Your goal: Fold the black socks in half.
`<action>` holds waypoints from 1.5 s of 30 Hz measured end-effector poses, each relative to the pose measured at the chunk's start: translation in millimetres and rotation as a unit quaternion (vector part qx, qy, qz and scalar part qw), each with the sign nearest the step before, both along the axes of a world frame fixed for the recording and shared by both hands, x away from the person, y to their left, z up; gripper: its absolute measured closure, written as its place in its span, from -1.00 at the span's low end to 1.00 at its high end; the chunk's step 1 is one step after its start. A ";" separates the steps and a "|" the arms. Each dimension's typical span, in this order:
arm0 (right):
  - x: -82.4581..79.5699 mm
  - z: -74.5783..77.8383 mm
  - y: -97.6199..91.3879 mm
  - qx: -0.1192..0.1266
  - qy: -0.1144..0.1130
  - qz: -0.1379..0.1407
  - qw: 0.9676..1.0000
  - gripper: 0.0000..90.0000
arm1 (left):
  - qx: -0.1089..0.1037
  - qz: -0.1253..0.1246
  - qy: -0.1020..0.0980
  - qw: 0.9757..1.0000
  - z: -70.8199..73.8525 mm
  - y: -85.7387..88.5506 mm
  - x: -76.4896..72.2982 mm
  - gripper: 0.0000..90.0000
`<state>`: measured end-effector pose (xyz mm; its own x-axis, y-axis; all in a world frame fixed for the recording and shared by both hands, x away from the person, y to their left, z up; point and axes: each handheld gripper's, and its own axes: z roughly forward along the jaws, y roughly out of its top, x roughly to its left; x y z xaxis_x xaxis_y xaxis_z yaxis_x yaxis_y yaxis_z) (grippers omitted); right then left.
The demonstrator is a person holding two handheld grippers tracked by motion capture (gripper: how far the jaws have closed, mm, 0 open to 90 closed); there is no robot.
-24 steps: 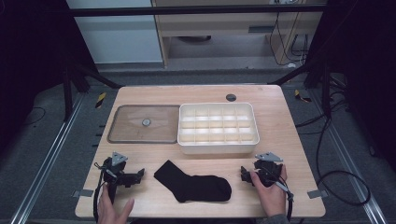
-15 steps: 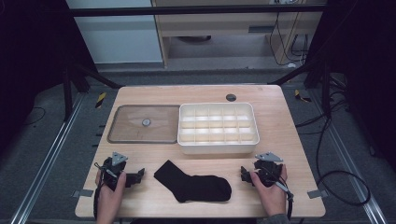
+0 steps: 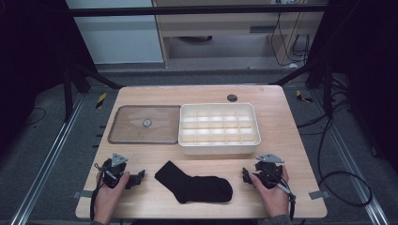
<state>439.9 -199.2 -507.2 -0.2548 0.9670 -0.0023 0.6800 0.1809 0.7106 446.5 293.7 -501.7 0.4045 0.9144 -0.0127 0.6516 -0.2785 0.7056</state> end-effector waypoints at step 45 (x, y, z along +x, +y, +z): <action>-19.0 43.2 95.0 -0.035 0.165 0.223 0.960 0.84 | 0.091 -0.159 0.134 0.974 37.8 -91.4 12.5 0.03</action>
